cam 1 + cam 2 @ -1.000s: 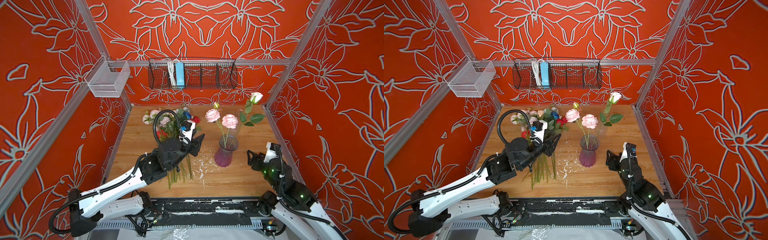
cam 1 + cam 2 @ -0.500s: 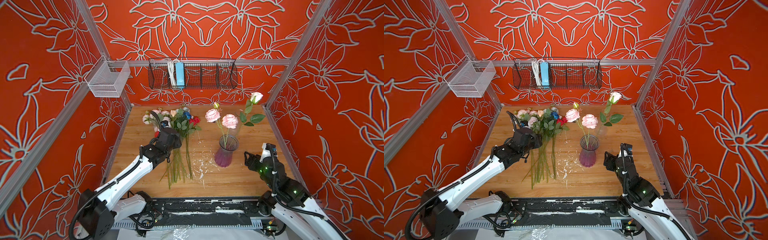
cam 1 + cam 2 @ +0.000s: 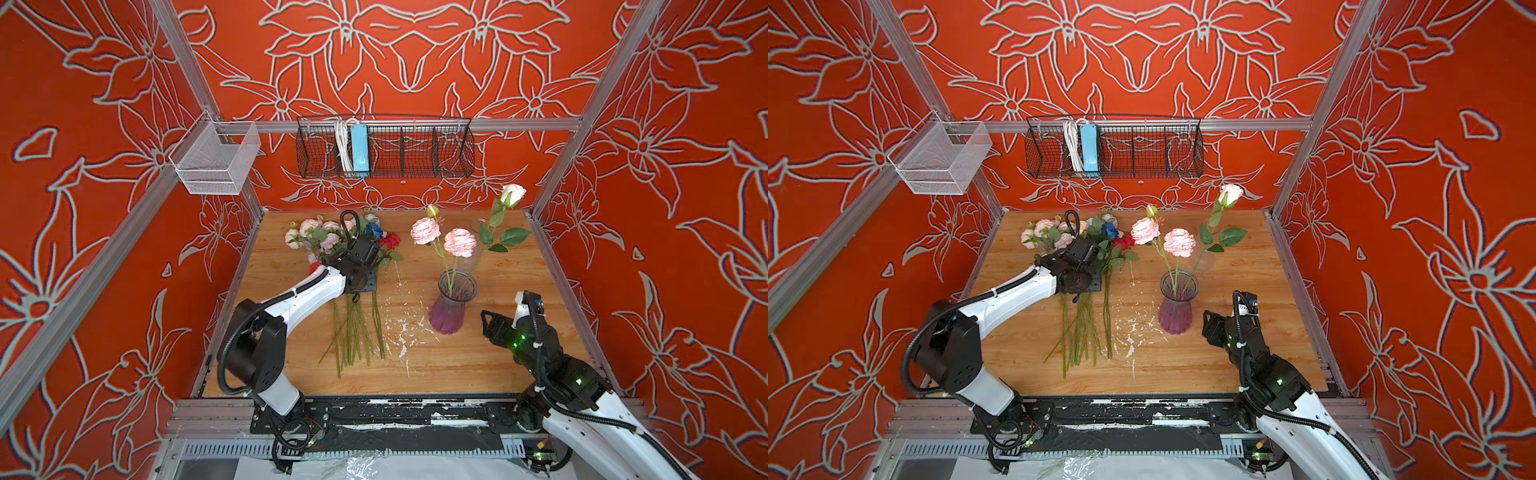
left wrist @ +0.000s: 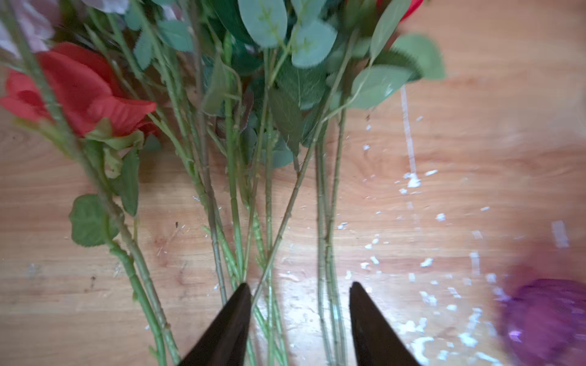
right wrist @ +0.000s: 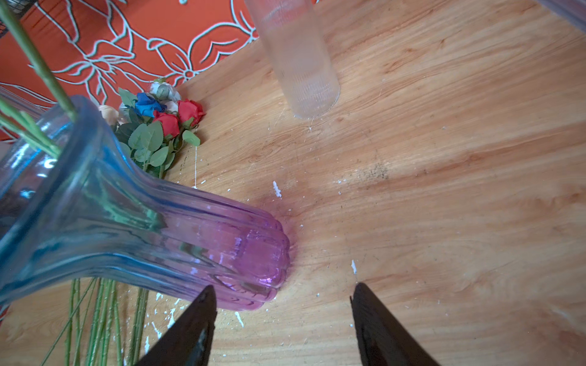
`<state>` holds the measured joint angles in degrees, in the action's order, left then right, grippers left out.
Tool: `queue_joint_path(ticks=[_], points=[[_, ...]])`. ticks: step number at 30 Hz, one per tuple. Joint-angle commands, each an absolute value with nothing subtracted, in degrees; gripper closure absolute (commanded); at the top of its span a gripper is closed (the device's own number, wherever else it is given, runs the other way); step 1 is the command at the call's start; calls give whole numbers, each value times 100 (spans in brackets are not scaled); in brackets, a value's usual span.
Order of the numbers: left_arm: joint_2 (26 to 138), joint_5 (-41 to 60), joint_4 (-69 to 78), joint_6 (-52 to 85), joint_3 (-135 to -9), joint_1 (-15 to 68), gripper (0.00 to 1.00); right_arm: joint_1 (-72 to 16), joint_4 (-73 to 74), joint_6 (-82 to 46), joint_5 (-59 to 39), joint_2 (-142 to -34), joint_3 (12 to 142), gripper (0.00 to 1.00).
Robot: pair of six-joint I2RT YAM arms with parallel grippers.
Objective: Arrange the flowers into the vase
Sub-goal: 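Draw the left gripper back over the flower bunch, then lower the left gripper onto a red rose stem in the bunch and close it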
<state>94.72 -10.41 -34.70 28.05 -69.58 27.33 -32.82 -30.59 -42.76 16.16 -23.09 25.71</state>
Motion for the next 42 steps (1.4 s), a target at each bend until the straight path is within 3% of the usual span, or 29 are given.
queue_joint_path(ticks=[1,19,32,42], points=[[9818,-1195,-4137,2651,-7198,2717,51,-3291,-2980,-4499,1544,-2242,2512,31],[10453,-1182,-4166,2296,-7137,2786,67,-3295,-2944,-4499,1547,-2180,2408,33],[10419,-1056,-4321,2234,-7311,2863,91,-3291,-2981,-4508,1573,-2161,2459,34],[10080,-935,-4531,2279,-7562,3050,96,-3293,-2881,-4500,1524,-2238,2442,34]])
